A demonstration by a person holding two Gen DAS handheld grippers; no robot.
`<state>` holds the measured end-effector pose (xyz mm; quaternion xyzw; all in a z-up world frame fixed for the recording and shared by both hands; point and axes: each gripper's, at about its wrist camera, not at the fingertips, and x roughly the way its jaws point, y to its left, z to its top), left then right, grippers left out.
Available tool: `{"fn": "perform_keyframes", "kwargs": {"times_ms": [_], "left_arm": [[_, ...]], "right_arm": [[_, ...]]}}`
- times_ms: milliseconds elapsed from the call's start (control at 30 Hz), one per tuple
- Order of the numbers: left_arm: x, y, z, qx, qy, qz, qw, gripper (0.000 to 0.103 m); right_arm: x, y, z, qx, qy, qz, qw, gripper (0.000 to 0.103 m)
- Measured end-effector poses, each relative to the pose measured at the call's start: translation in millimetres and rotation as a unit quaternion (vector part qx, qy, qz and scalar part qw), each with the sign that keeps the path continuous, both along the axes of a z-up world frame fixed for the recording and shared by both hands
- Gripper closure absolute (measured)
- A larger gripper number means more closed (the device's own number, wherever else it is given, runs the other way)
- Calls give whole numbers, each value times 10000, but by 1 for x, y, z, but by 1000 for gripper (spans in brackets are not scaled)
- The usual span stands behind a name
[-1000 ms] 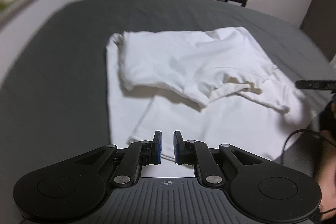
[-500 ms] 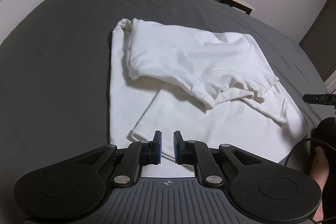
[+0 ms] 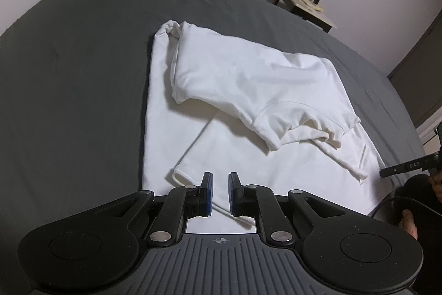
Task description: Fold clothes
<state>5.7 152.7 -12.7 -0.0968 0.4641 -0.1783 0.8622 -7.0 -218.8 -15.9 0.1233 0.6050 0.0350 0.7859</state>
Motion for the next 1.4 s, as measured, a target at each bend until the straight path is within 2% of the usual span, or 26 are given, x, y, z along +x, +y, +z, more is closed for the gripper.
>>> {"fn": "perform_keyframes", "kwargs": {"times_ms": [200, 267, 333, 367, 400, 433, 467, 500, 567, 700, 800, 933, 1033, 1133, 1267, 1300, 1333, 1367, 1400], "left_arm": [[2, 1, -1, -2, 47, 32, 10000, 92], [3, 1, 0, -9, 77, 60, 10000, 92], [7, 3, -1, -223, 72, 21, 9997, 92], [10, 5, 0, -314, 41, 5, 9995, 92], [13, 6, 2, -369, -38, -24, 9993, 92], [17, 7, 4, -365, -120, -56, 9992, 92], [21, 8, 6, -361, -201, -87, 9991, 92], [28, 11, 7, -393, -208, -87, 9990, 92], [45, 17, 9, -524, -190, -47, 9984, 92], [92, 31, 11, -990, -190, 184, 9947, 92], [130, 31, 13, -950, -224, 223, 9950, 92], [178, 36, 9, -1049, -194, 395, 9935, 92], [211, 43, -2, -1215, -88, 425, 9916, 92], [236, 41, -10, -860, 71, 358, 9956, 92], [254, 39, -21, -743, 266, 237, 9966, 92], [256, 40, -23, -848, 284, 250, 9957, 82], [258, 41, -26, -951, 301, 264, 9947, 64], [257, 41, -27, -957, 216, 278, 9948, 22], [256, 41, -28, -963, 131, 292, 9948, 13]], "right_arm": [[-17, -2, 20, 156, -59, 322, 9993, 100], [-19, -5, 19, 120, -48, 287, 9995, 100], [-13, -5, 10, 66, 126, 234, 9996, 96], [-10, -6, 5, 24, 246, 212, 9995, 90], [-6, -7, 4, 66, 196, 173, 9996, 73], [-2, -9, 4, 110, 144, 134, 9997, 60], [1, -13, 10, 163, -118, 66, 9998, 39], [8, -15, 16, 191, -379, 43, 9991, 30], [22, -18, 29, 248, -901, -2, 9956, 30], [75, -16, 48, 330, -1565, 12, 9871, 30], [123, -1, 55, 238, -1890, 361, 9810, 30], [177, 4, 46, 178, -1924, 647, 9790, 30], [194, 5, 34, 146, -1849, 766, 9797, 30], [203, 6, 25, 97, -1825, 928, 9788, 27], [211, 7, 13, 85, -1728, 1086, 9789, 27], [211, 7, 11, 105, -1721, 1092, 9789, 27], [211, 6, 9, 116, -1718, 1068, 9793, 27], [212, 6, 7, 126, -1714, 1045, 9796, 26], [213, 5, 6, 151, -1699, 1018, 9801, 26]]}}
